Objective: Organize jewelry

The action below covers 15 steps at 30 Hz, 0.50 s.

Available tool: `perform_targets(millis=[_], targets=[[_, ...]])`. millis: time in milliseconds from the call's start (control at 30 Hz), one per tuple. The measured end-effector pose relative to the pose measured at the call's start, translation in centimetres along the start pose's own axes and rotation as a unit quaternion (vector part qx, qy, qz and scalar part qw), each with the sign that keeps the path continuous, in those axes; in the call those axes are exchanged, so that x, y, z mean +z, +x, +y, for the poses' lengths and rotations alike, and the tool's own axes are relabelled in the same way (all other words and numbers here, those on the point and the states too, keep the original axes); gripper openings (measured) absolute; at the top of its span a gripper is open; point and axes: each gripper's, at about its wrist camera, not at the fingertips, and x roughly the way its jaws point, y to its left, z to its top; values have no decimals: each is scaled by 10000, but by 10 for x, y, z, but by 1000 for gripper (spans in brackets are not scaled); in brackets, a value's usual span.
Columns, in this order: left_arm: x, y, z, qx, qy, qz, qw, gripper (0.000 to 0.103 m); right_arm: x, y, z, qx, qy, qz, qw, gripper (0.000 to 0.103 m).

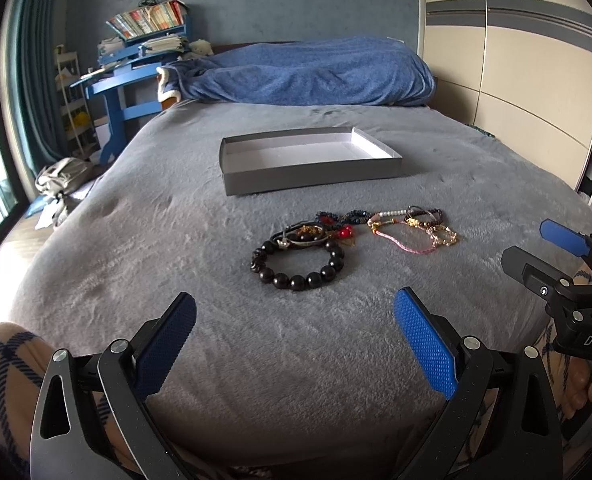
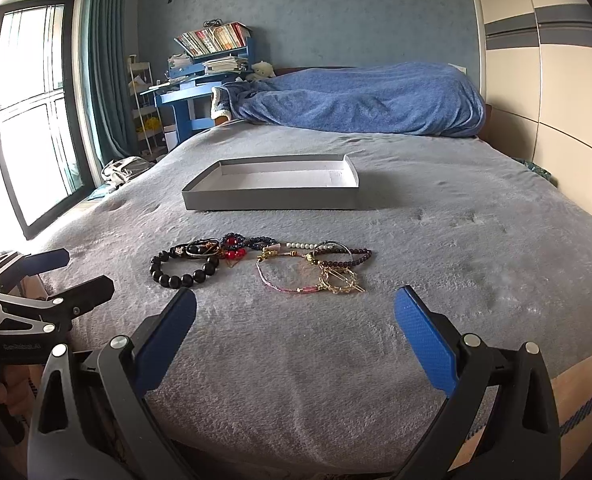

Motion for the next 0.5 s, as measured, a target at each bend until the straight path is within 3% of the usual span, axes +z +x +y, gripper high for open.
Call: perform_targets(millis=[500], targets=[[-5, 3, -3, 6, 26, 68, 10000, 98, -3, 4, 7, 141, -9, 28, 9999, 98]])
